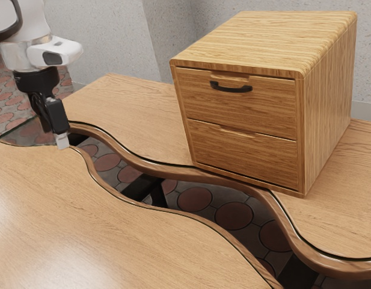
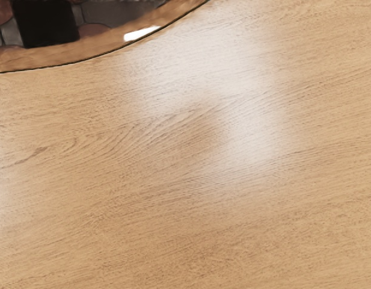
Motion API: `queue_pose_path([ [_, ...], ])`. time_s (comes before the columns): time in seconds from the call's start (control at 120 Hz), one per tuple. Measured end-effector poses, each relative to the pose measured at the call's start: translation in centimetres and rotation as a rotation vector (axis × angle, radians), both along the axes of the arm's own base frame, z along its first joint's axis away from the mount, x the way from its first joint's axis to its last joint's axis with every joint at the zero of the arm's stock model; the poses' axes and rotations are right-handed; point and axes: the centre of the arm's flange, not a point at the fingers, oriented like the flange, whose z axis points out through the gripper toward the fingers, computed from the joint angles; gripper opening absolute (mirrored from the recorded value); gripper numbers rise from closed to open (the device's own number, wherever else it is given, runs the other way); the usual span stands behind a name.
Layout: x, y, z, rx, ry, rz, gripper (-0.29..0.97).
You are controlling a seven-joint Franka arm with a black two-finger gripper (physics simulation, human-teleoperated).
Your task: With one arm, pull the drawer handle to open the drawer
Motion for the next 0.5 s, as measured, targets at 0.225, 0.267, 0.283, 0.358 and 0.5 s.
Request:
queue_pose_path([
  [0.225, 1.9, 0.5, 3.8, 0.044, -0.241, -0.198, 0.68],
  [0.267, 2.4, -1.6, 6.3, 0.067, -0.308, -0.285, 0.68],
  [0.283, 3.0, -3.1, 6.6, 0.078, -0.32, -0.333, 0.68],
  [0.358, 5.1, -9.9, 6.6, 0.086, -0.344, -0.544, 0.68],
  [0.5, 5.9, -14.1, 5.3, 0.039, -0.352, -0.803, 0.68],
])
